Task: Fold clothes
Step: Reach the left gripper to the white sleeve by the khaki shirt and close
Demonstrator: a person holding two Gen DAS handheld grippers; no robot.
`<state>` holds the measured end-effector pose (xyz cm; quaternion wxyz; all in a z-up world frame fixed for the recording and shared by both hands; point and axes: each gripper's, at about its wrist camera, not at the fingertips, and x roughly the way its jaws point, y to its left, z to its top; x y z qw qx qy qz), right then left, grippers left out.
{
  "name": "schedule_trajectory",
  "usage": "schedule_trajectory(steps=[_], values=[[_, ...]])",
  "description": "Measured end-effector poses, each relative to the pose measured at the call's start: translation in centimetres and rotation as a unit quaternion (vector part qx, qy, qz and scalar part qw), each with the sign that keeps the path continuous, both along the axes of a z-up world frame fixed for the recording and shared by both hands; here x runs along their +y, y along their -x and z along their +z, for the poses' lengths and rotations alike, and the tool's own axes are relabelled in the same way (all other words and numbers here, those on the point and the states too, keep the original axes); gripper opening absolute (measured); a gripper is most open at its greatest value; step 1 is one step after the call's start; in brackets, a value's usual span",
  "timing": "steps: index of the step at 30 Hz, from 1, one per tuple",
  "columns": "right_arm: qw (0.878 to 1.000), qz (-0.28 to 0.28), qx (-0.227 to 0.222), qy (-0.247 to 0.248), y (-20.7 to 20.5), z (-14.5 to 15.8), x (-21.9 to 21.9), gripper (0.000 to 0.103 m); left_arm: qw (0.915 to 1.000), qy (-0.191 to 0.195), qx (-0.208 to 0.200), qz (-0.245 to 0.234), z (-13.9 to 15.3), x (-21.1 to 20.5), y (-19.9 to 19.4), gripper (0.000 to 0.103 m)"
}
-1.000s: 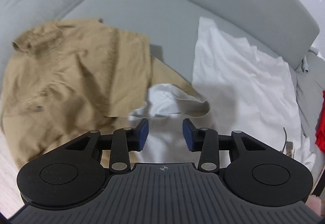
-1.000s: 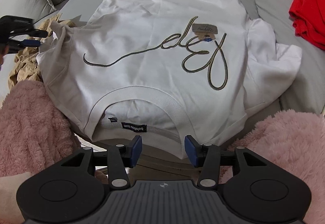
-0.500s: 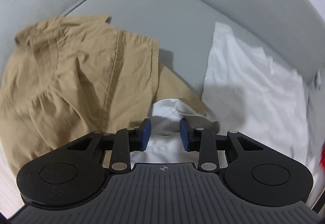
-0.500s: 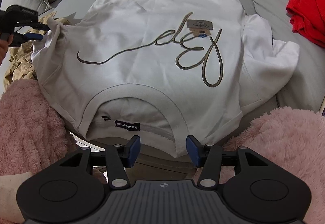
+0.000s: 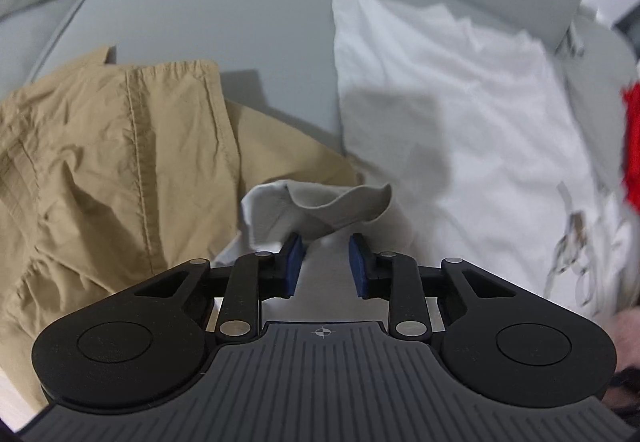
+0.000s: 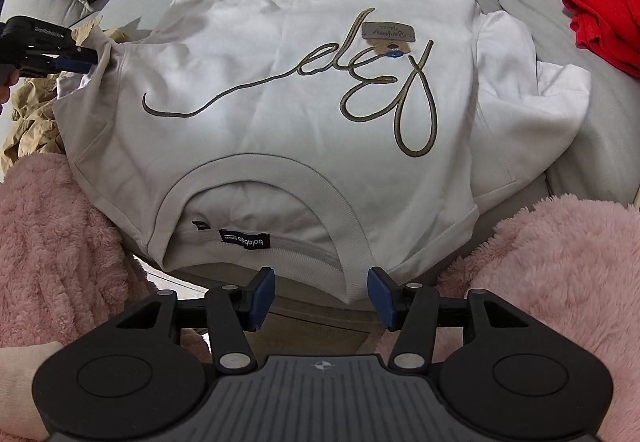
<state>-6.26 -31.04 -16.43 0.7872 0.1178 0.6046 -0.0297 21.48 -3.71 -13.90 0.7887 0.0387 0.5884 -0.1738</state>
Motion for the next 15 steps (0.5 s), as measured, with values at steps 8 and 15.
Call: schedule_trajectory(steps=[8,15], values=[[1.0,-0.001,0.009,0.0,0.0,-0.3,0.0,0.052,0.9976,-0.038,-0.018,-0.056,-0.2,-0.5,0.0,0.028],[1.0,-0.001,0.011,0.004,0.0,-0.1,0.0,0.052,0.9955,-0.029,-0.015,-0.089,-0.4,-0.8,0.6,0.0]])
